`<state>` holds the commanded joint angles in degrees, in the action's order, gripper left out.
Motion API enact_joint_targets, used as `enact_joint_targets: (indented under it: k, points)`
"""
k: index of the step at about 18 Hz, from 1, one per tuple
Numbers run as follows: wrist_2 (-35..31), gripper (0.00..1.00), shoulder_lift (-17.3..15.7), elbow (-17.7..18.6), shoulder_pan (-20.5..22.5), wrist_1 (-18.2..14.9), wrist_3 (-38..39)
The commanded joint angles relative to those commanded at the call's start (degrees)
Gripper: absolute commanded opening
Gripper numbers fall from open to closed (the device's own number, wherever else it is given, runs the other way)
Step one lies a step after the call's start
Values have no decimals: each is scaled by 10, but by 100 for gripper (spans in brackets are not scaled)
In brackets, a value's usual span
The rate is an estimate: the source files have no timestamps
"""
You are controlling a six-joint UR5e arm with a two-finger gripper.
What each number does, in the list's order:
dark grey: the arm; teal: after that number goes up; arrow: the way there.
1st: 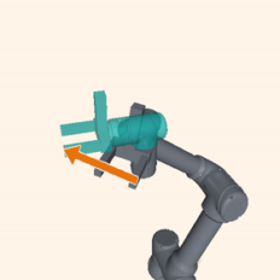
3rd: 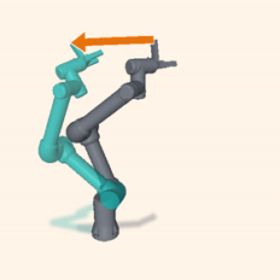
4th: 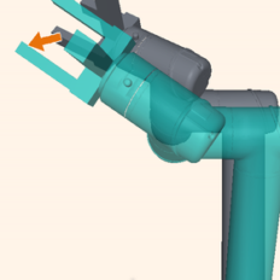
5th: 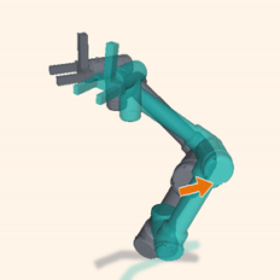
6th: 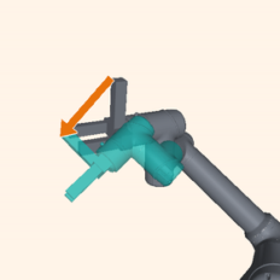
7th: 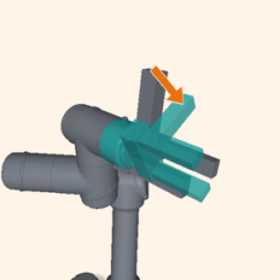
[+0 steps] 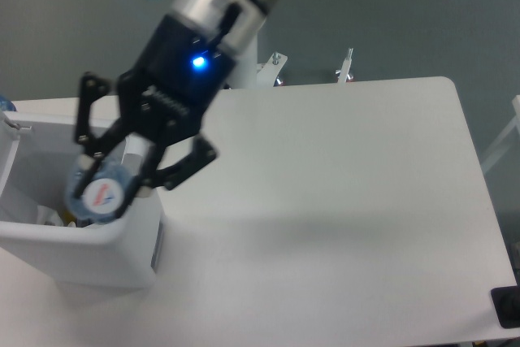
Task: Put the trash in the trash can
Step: 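Lift the bottle upright and carry it over the bin, then lower the bottle into the bin and open the gripper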
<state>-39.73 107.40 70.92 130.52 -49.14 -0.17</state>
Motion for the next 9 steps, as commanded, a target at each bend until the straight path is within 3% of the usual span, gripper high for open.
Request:
enact_joint_targets:
  k: [4, 9]
  points:
    - [-3, 22, -2, 26, -10, 8, -29]
    - [-5, 40, -7, 60, -10, 12, -76]
